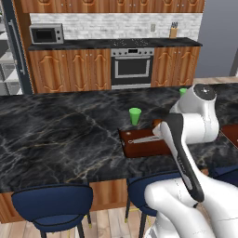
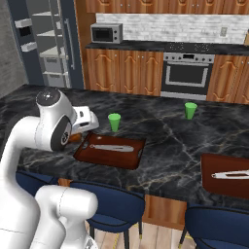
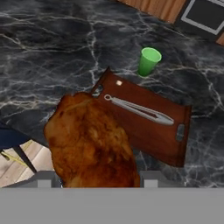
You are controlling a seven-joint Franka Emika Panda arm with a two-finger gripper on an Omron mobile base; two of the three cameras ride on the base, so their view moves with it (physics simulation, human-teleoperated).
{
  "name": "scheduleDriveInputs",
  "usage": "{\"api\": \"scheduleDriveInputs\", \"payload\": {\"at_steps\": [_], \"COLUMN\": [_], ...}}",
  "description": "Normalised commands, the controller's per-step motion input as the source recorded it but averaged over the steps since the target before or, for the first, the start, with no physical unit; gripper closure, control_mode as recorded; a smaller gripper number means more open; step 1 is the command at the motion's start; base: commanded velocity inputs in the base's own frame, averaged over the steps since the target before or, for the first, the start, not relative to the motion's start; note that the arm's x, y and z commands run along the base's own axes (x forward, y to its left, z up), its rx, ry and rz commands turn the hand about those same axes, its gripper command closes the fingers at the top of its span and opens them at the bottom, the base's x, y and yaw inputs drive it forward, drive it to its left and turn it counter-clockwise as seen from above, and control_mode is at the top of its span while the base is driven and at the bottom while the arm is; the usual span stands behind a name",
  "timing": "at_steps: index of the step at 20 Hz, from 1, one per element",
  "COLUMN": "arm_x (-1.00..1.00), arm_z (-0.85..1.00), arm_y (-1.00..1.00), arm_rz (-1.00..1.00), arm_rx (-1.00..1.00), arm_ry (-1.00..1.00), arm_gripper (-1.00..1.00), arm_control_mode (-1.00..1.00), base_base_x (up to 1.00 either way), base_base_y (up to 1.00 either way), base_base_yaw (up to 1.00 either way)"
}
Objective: Gather the cucumber and carrot from the fridge and place them on a tray on the dining counter. Then gather the chicken drumstick and fish from the fridge and place them on the other tray.
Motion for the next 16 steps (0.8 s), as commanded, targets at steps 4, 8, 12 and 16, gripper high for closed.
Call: {"api": "scheduleDriveInputs", "payload": {"at_steps": [4, 8, 12, 16], "arm_x": [0.34, 0.38, 0.55, 0.51], "arm_z": [-0.38, -0.37, -0.29, -0.33], "arm_y": [0.0, 0.0, 0.12, 0.07], "arm_rz": [0.0, 0.0, -0.01, -0.02], "arm_rx": [0.0, 0.0, 0.0, 0.0], "arm_ry": [0.12, 0.06, 0.08, 0.04], "arm_gripper": [1.0, 1.0, 1.0, 1.0], "arm_control_mode": [-1.0, -1.0, -1.0, -1.0], "base_base_x": [0.0, 0.0, 0.0, 0.0], "base_base_y": [0.0, 0.0, 0.0, 0.0], "base_base_yaw": [0.0, 0.0, 0.0, 0.0]}}
